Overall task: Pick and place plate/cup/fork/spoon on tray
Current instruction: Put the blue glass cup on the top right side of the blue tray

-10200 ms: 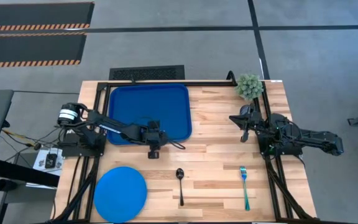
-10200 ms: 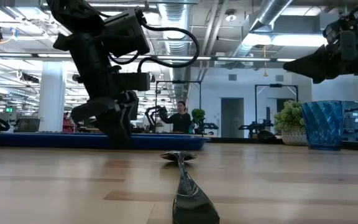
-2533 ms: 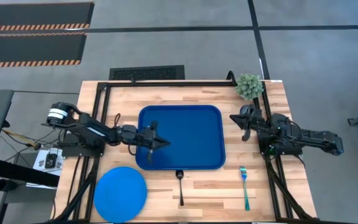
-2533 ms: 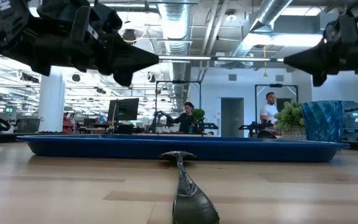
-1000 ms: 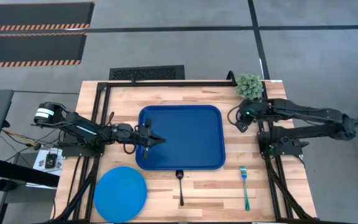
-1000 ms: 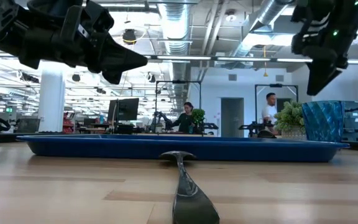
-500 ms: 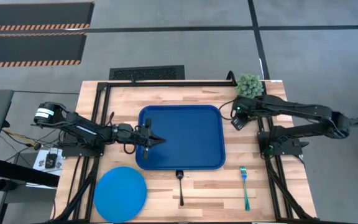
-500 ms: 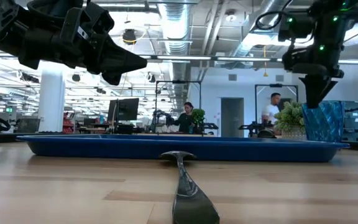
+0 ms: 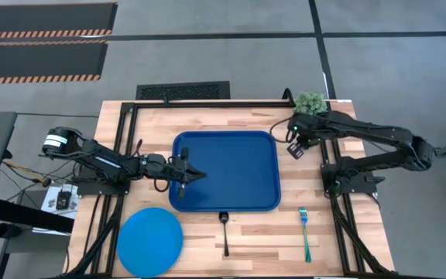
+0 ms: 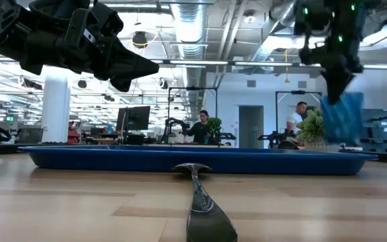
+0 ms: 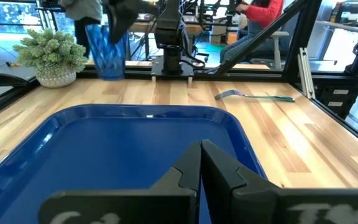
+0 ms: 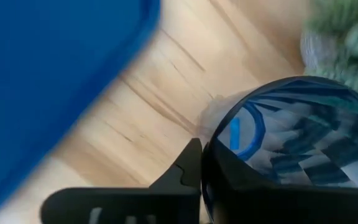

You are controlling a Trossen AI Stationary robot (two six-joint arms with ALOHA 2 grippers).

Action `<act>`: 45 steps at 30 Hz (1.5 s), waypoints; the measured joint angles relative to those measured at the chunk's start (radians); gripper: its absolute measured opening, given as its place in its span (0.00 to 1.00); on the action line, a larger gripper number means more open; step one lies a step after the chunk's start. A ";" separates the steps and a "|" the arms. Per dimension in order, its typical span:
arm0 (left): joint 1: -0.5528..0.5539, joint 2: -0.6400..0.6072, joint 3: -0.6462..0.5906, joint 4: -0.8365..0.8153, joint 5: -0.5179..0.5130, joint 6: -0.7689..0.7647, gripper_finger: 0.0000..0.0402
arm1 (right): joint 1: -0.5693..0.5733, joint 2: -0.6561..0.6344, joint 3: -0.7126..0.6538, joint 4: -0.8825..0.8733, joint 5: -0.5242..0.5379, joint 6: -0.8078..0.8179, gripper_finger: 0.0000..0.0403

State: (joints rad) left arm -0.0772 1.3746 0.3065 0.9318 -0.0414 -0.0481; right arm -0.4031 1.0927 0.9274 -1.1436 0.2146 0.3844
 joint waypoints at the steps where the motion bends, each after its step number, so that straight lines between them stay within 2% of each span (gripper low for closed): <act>1: 0.000 0.000 0.000 0.000 0.000 0.000 0.00 | 0.010 0.002 0.026 0.015 -0.017 -0.005 0.08; 8: 0.000 0.000 0.000 0.000 0.000 0.002 0.00 | 0.137 0.126 0.165 0.145 -0.089 -0.099 0.02; 12: 0.000 0.000 0.000 0.000 0.000 0.002 0.00 | 0.192 0.246 0.233 0.164 -0.089 -0.165 0.05; 16: 0.000 0.000 0.000 -0.003 0.000 0.002 0.00 | 0.197 0.361 0.270 0.197 -0.085 -0.219 0.07; 22: 0.000 0.000 0.000 -0.008 0.000 0.002 0.00 | 0.161 0.484 0.305 0.206 -0.086 -0.283 0.03; 28: 0.000 0.000 0.000 -0.008 0.000 0.002 0.00 | 0.118 0.526 0.314 0.206 -0.131 -0.301 0.06; 45: 0.000 0.000 0.000 -0.009 -0.012 0.001 0.00 | 0.066 0.549 0.315 0.273 -0.214 -0.352 0.05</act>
State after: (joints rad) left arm -0.0769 1.3746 0.3069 0.9232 -0.0532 -0.0472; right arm -0.3369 1.6417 1.2423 -0.8706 0.0008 0.0322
